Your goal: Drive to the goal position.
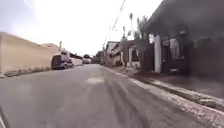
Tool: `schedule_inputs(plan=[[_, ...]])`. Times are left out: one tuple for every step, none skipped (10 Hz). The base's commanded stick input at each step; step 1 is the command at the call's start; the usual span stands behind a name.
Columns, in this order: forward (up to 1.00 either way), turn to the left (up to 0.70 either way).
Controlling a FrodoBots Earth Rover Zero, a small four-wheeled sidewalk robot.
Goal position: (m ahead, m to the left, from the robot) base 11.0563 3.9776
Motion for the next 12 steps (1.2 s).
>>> schedule_inputs(plan=[[0.70, 0.01], [0.70, 0.01], [0.70, 0.01], [0.70, 0.01], [0.70, 0.01], [0.70, 0.01], [0.70, 0.01], [0.70, 0.01], [0.70, 0.01], [0.70, 0.01], [0.70, 0.01], [0.70, 0.01]])
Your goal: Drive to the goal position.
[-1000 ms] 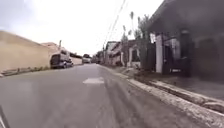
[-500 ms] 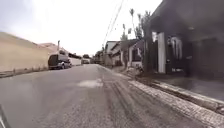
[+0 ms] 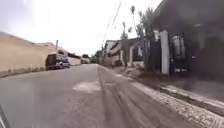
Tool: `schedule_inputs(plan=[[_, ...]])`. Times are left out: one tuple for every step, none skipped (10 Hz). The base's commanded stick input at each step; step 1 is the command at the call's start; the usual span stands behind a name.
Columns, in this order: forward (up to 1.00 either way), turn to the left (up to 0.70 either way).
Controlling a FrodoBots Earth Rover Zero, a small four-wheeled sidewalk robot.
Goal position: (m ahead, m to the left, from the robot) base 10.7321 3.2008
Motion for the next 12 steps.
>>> schedule_inputs(plan=[[0.70, 0.01], [0.70, 0.21], [0.70, 0.36], [0.70, 0.21], [0.70, 0.03], [0.70, 0.01], [0.70, 0.01], [0.70, 0.01], [0.70, 0.01], [0.70, 0.01], [0.70, 0.01], [0.70, 0.01]])
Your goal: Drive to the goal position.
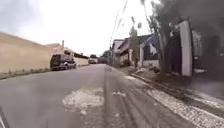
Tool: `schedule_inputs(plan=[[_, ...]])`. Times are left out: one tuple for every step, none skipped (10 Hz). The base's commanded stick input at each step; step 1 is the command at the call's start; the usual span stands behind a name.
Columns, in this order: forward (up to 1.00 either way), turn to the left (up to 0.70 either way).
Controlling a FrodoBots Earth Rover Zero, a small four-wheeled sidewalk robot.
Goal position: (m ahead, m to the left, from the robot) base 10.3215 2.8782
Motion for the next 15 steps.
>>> schedule_inputs(plan=[[0.70, 0.01], [0.70, 0.01], [0.70, 0.01], [0.70, 0.01], [0.70, 0.01], [0.70, 0.03], [0.70, 0.03], [0.70, 0.03], [0.70, 0.03], [0.70, 0.02], [0.70, 0.02], [0.70, 0.03], [0.70, 0.03], [0.70, 0.04], [0.70, 0.21]])
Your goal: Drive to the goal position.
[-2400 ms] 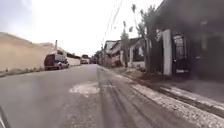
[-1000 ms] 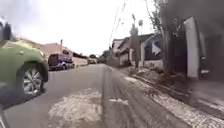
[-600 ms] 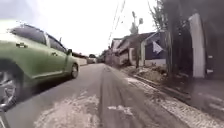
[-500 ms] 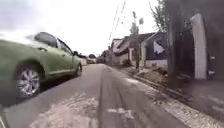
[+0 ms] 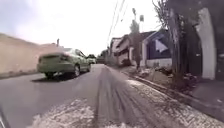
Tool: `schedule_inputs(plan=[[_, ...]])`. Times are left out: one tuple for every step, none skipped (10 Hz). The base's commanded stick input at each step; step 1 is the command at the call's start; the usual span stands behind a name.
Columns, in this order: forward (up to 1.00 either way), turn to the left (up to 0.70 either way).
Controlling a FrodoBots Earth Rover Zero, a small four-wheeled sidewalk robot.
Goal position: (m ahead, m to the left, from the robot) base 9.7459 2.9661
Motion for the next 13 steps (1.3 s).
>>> schedule_inputs(plan=[[0.70, 0.36], [0.70, 0.16], [0.70, 0.01], [0.70, 0.01], [0.70, 0.01], [0.70, 0.01], [0.70, 0.01], [0.70, 0.01], [0.70, 0.01], [0.70, 0.01], [0.70, 0.01], [0.70, 0.01], [0.70, 0.01]])
